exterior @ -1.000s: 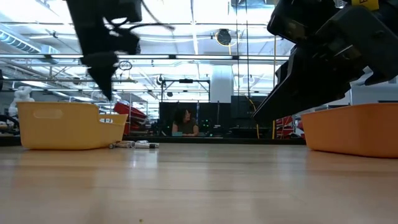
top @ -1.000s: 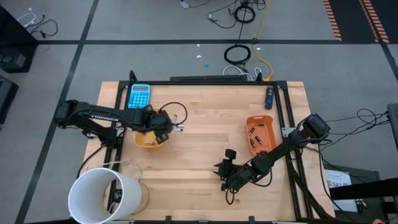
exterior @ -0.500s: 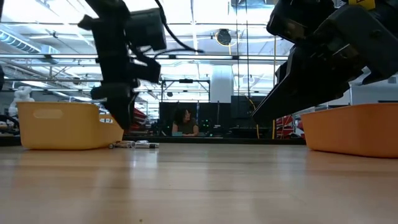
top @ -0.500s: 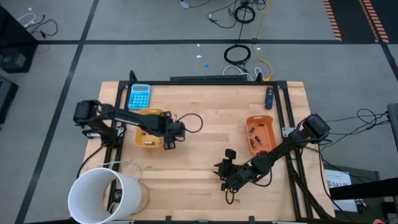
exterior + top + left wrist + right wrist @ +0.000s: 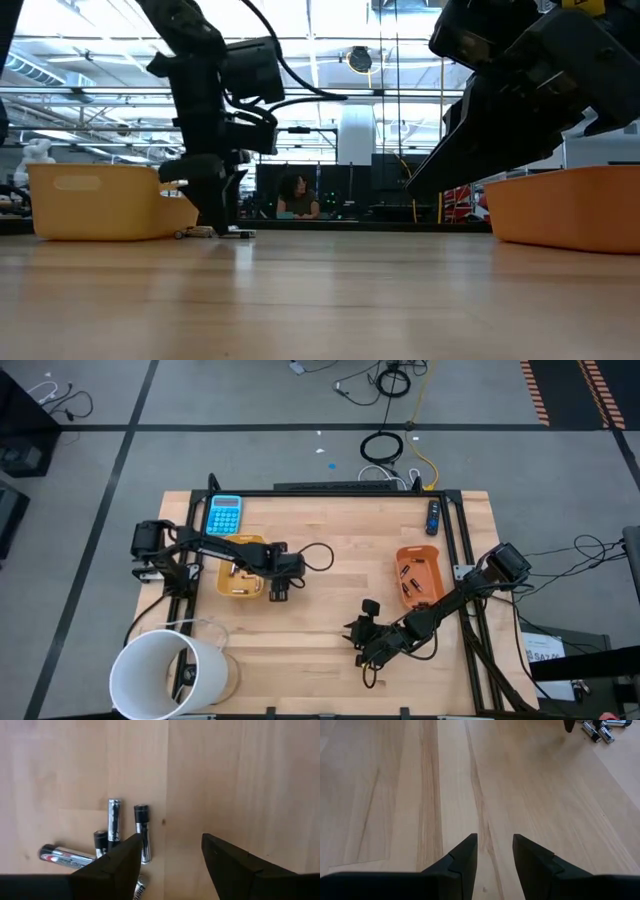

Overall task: Sort batteries
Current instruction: Put the silver battery into the yellow bin

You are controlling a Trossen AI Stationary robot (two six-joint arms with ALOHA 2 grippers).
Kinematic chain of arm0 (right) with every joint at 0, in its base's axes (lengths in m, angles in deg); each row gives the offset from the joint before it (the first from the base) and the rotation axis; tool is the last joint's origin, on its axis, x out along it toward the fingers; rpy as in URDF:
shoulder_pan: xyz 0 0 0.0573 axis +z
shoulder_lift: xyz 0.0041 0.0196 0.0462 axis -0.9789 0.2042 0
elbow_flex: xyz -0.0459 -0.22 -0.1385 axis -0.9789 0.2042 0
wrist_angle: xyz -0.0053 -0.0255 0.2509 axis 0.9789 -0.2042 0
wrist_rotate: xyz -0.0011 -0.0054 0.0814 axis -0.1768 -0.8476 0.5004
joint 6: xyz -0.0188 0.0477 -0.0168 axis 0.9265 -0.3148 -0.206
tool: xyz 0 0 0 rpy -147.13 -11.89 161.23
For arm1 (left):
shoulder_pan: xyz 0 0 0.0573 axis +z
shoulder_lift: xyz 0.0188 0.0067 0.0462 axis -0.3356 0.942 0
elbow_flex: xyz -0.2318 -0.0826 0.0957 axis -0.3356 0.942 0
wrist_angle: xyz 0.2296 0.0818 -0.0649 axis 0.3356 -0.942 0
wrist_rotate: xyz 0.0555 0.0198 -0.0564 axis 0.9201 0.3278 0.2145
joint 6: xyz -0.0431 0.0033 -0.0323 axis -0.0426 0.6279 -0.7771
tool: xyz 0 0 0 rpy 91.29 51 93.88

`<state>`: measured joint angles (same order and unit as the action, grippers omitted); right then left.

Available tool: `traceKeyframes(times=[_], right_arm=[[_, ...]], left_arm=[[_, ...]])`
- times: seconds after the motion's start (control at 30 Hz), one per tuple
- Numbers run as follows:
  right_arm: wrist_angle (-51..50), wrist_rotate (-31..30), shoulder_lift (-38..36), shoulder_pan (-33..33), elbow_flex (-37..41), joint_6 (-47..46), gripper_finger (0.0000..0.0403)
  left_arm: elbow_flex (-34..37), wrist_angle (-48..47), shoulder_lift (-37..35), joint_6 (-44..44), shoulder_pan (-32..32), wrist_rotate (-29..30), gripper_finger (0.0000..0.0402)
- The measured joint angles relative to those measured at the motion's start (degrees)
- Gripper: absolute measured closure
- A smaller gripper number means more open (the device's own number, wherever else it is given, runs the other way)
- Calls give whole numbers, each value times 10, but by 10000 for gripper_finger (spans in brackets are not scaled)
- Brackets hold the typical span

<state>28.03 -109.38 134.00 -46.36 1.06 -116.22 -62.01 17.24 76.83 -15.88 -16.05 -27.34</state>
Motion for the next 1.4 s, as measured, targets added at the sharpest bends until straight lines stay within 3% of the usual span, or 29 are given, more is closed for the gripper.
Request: traceKeyframes(times=[0.53,0.73,0.9,1.17,1.4], right_arm=[[-1,0,0,0,0,0,287],[0,0,0,0,0,0,287],[0,0,0,0,0,0,287],[-1,0,0,0,0,3,287],[-8,0,0,0,0,7,287]], left_arm=[[0,16,21,0,55,-80,289],[-2,16,30,26,52,-82,320],[-1,15,30,36,41,-68,380],[-23,-2,21,40,15,-37,381],[-65,-93,-42,-18,-6,-9,381]])
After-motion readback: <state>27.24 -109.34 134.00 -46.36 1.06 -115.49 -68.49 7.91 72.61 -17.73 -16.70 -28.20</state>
